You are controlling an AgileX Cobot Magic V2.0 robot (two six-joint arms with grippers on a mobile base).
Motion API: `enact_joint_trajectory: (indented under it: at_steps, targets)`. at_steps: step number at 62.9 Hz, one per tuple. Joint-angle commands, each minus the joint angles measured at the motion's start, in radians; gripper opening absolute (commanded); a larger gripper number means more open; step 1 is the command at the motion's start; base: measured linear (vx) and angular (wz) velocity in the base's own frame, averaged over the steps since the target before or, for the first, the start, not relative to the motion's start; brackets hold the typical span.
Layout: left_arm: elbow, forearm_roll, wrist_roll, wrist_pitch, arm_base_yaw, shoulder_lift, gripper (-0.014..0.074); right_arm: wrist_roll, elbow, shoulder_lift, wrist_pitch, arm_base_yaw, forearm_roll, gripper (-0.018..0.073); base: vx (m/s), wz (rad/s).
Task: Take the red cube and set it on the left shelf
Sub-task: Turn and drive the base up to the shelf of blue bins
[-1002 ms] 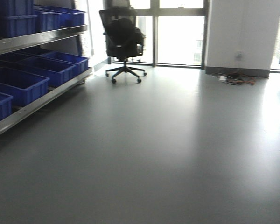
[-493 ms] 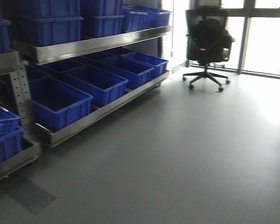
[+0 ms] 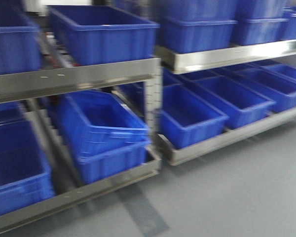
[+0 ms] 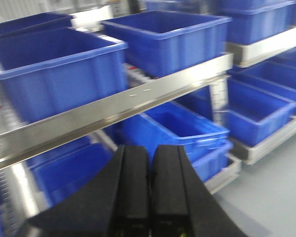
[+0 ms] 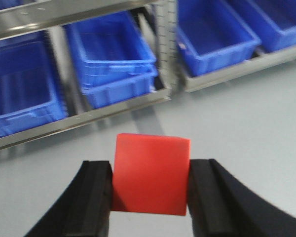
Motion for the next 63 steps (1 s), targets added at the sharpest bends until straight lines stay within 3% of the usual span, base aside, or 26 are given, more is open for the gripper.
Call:
enact_joint_trajectory:
  at_steps: [1, 26, 63]
  targets:
    - [0.022, -0.006, -0.002, -0.084, 0.0, 0.006, 0.0102, -0.003, -0.028, 0.0, -0.087, -0.007, -0.009, 0.0029, 0.35, 0.93]
    - [0.022, -0.006, -0.002, -0.084, 0.0, 0.006, 0.0102, -0.003, -0.028, 0.0, -0.087, -0.007, -0.009, 0.0029, 0.3, 0.85]
    - [0.022, -0.006, -0.002, -0.084, 0.0, 0.006, 0.0102, -0.003, -0.028, 0.0, -0.087, -0.007, -0.009, 0.0029, 0.36, 0.47]
